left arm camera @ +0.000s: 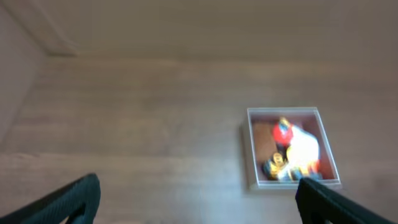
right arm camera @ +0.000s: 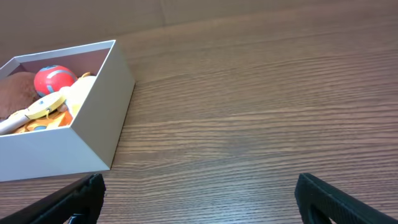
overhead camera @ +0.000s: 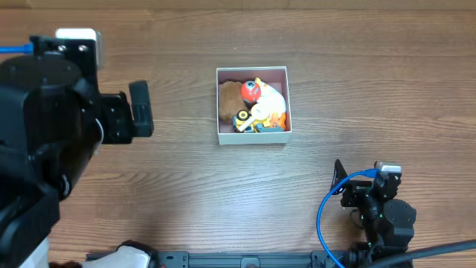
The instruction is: Pack container
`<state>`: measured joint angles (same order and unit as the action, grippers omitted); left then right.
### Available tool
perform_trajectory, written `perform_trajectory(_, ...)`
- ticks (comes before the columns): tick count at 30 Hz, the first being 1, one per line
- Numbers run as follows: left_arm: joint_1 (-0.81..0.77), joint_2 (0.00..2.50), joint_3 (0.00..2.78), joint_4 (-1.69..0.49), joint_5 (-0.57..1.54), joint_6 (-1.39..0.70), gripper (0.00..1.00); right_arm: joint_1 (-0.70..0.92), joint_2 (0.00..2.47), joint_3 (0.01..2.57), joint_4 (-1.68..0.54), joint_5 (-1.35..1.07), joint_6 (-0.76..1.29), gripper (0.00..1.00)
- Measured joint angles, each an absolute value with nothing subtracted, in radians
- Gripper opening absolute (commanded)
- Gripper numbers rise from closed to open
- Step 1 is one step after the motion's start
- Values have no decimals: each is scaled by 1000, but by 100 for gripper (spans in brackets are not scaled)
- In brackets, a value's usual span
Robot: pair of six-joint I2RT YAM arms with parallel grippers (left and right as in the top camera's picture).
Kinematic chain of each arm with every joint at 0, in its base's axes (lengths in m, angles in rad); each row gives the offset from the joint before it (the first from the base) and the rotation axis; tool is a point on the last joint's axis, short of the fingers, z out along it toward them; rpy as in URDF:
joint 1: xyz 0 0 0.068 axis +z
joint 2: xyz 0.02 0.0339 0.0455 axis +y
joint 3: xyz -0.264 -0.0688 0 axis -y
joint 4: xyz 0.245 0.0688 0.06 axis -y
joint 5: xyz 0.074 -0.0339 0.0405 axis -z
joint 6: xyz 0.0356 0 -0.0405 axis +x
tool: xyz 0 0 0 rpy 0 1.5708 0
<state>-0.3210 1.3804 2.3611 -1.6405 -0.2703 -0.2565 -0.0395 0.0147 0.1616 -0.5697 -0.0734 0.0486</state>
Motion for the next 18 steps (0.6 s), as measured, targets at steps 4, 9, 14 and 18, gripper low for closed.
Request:
perform_trajectory(4,-125,1187,1989,-1271,-226,-261,100,-39,15,162,-567,-73,49,100)
perform_trajectory(9,-26,801,1256,-783,-207,-261,100,-39,15,161,-567,-73,48,100)
perform_trajectory(14,-24,479,641,-477,-193,-301,100,-39,15,161,-568,-73,49,100)
perform_trajectory(18,-24,266,356,-383,-191,-324,100,-39,14,161,-568,-73,48,100)
